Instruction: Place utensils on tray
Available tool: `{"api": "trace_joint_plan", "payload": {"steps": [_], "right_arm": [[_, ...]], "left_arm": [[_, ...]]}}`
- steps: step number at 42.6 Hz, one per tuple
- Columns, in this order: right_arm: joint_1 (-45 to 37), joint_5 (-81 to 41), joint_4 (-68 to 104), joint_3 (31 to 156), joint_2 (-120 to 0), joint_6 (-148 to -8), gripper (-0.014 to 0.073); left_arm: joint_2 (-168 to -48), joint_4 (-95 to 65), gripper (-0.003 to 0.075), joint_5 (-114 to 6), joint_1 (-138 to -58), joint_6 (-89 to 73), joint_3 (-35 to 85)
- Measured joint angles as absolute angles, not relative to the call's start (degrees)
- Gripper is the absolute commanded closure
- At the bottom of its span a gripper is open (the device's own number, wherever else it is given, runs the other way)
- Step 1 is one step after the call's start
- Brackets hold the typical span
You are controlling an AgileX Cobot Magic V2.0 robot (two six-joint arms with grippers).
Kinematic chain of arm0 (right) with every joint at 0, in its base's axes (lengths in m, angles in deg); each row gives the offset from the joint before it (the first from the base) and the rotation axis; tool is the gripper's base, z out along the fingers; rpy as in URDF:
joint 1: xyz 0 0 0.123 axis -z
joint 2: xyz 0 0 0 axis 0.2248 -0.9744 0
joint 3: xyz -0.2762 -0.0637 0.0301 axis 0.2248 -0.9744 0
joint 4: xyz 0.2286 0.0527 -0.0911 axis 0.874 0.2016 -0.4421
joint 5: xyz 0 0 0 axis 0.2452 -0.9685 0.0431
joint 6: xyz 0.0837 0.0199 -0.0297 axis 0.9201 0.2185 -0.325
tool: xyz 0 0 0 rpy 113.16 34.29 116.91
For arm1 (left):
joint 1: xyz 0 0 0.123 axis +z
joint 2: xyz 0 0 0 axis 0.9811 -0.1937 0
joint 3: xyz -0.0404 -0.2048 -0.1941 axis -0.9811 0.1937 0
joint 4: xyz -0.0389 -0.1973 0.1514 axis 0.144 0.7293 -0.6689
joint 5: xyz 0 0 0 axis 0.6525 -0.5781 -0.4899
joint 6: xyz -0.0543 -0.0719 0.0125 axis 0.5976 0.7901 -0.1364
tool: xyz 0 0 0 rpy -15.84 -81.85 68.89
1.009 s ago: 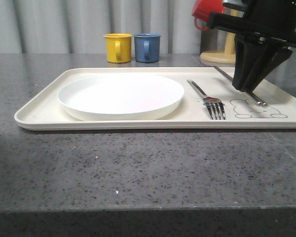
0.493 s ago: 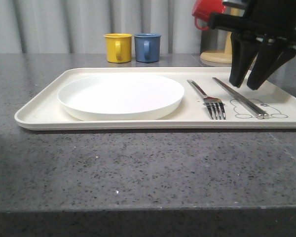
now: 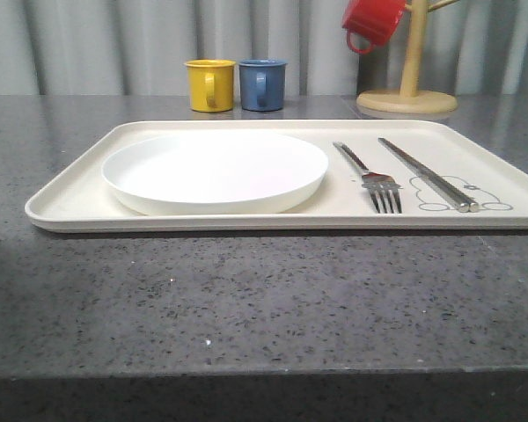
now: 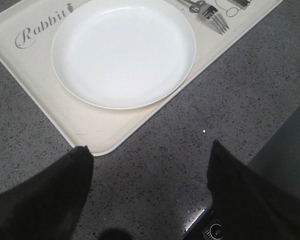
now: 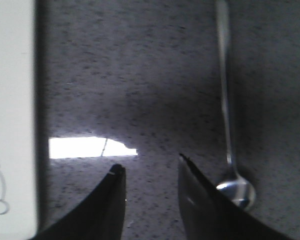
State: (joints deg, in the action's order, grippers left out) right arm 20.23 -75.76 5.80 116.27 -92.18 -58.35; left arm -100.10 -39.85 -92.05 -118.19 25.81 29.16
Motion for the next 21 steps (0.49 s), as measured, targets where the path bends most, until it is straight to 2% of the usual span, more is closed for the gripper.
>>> {"api": "trace_joint_plan", "payload": {"steps": [8, 21], "right_arm": [[25.0, -76.0, 3.3, 116.3, -94.8, -58.8, 0.0304], [26.2, -75.4, 0.1, 116.3, -100.3, -58.9, 0.0304]], "left_arm": [[-100.1, -39.8, 0.024, -92.1, -118.2, 25.8, 29.2], [-100.1, -39.8, 0.024, -92.1, -118.2, 25.8, 29.2]]}}
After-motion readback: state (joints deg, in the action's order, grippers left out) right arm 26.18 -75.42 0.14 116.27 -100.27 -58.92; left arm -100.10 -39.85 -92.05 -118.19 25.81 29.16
